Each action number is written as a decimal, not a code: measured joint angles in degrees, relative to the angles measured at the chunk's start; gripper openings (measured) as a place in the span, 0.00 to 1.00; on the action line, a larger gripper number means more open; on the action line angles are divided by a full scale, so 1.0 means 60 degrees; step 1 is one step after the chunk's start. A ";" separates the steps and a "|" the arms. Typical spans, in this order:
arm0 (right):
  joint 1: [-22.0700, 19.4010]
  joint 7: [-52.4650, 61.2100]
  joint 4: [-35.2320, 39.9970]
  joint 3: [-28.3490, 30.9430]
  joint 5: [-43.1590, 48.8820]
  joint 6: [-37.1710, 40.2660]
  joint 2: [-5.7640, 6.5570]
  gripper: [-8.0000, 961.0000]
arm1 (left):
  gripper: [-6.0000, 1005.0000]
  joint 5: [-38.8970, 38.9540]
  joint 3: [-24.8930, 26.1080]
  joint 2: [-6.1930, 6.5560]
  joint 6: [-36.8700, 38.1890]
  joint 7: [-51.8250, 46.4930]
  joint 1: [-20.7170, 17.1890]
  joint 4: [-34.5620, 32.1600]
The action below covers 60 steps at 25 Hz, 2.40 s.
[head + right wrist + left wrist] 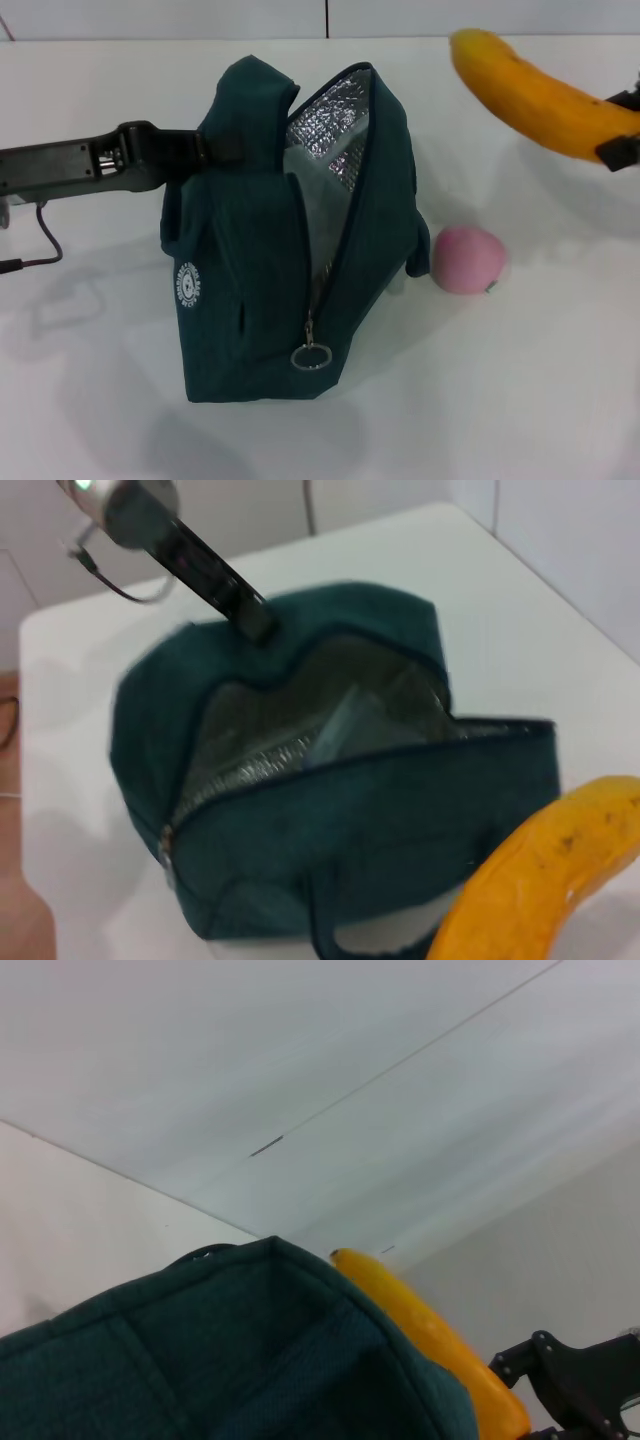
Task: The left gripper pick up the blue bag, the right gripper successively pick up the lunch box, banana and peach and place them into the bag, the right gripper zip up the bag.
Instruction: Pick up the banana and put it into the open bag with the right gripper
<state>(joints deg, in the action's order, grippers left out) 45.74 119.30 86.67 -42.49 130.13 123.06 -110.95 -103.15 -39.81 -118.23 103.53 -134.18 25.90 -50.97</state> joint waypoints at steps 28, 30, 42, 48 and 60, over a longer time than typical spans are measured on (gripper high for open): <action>0.0599 -0.0336 -0.3658 -0.2884 -0.1991 -0.1008 -0.0590 0.49 | 0.04 -0.0079 -0.0194 -0.0182 -0.0018 0.0231 0.0327 0.0148; 0.0658 -0.0497 -0.3768 -0.2935 -0.1898 -0.1042 -0.0600 0.49 | 0.04 -0.0078 -0.0237 -0.0189 -0.0015 0.0257 0.0350 0.0155; 0.0262 -0.0937 -0.3144 -0.2963 -0.1627 -0.1586 -0.0541 0.48 | 0.04 -0.0076 -0.0250 -0.0185 -0.0021 0.0274 0.0426 0.0343; -0.0121 -0.1331 -0.2460 -0.2957 -0.1758 -0.1526 -0.0654 0.48 | 0.04 -0.0076 -0.0243 -0.0162 -0.0028 0.0274 0.0444 0.0350; 0.0084 -0.1381 -0.2531 -0.3324 -0.2137 -0.1040 -0.0708 0.48 | 0.04 -0.0076 -0.0236 -0.0166 -0.0045 0.0260 0.0560 0.0352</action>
<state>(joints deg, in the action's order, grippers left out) 46.24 111.01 71.48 -62.43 117.31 116.82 -115.20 -103.61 -41.23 -119.23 103.27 -132.63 29.26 -48.86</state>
